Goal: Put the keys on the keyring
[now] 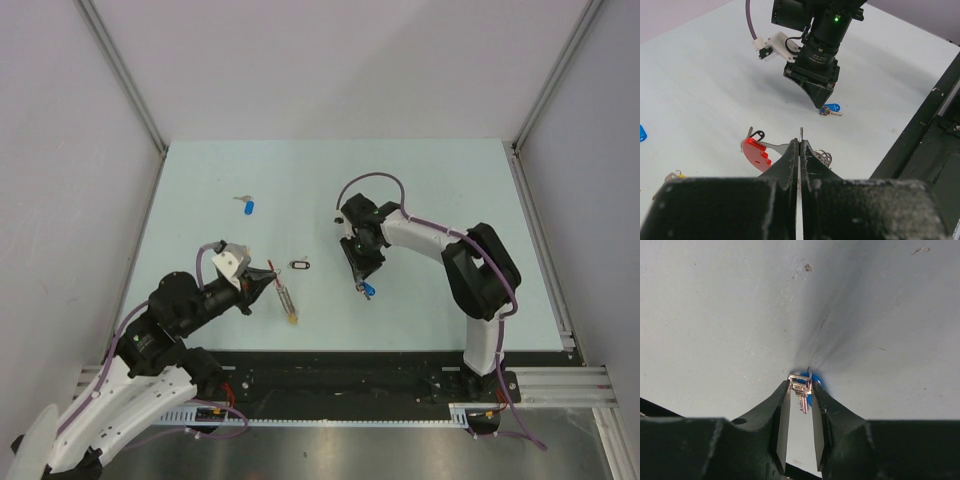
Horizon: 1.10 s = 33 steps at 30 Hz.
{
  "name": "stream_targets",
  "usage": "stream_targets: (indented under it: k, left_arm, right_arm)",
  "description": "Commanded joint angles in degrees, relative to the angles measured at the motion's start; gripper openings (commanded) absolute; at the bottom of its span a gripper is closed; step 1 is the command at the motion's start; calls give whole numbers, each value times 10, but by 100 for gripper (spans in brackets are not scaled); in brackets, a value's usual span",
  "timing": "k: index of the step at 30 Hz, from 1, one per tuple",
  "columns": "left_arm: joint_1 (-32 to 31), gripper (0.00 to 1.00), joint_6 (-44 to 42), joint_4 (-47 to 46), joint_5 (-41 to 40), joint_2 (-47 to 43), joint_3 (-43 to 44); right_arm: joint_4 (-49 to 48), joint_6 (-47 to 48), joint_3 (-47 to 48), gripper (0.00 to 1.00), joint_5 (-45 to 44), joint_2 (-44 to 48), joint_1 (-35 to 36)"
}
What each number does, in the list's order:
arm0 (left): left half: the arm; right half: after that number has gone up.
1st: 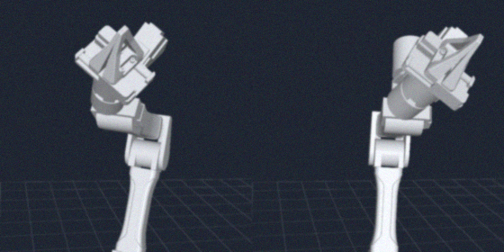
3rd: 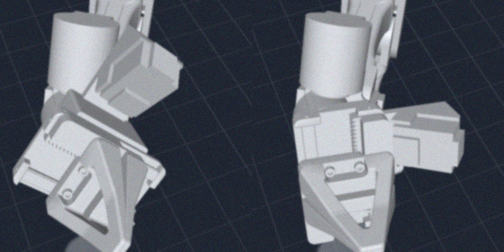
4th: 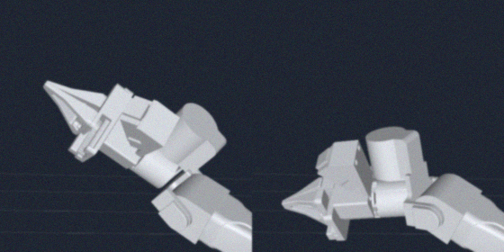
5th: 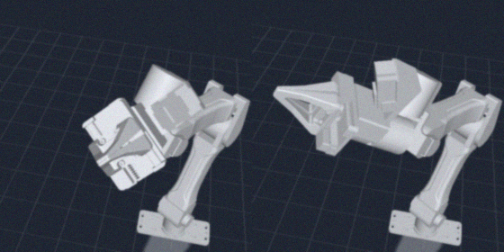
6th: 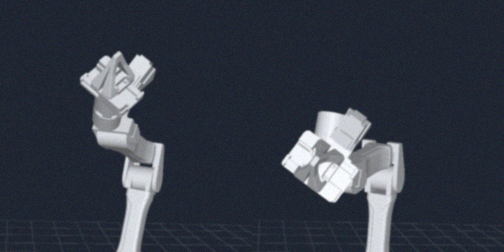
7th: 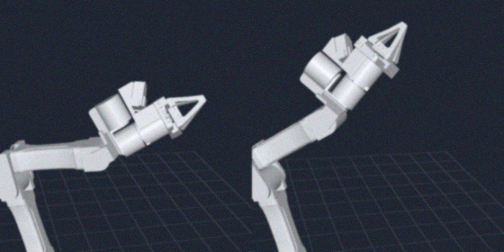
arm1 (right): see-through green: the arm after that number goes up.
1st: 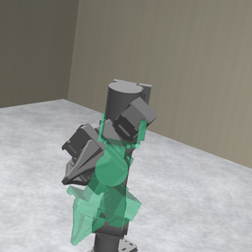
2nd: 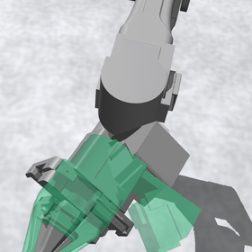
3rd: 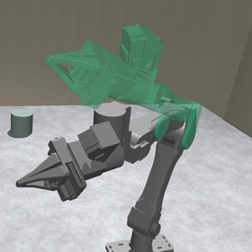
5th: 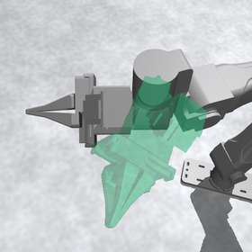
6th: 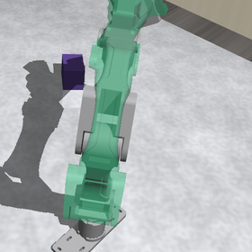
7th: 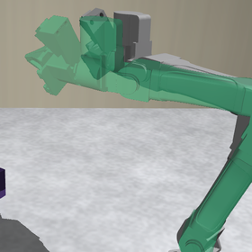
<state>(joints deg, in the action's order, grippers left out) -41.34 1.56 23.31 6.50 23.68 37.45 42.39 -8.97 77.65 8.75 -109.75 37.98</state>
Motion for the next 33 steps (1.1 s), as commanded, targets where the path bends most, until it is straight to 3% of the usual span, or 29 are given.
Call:
stream_targets:
  k: [1, 20, 25, 27, 33]
  left_arm:
    - [10, 0, 6, -27, 25, -7, 1]
    - [16, 0, 8, -32, 36, -8, -3]
    - [17, 0, 10, -31, 39, -7, -3]
    - [18, 0, 9, -31, 39, -7, -3]
    - [18, 0, 12, -34, 47, -7, -4]
  right_arm:
    - [24, 4, 25, 27, 6, -15, -3]
    - [35, 11, 37, 17, -6, -34, -1]
    - [34, 17, 41, 9, -8, -39, 1]
    - [34, 21, 44, 0, -16, -37, 2]
    - [30, 41, 43, 0, -67, 0, 23]
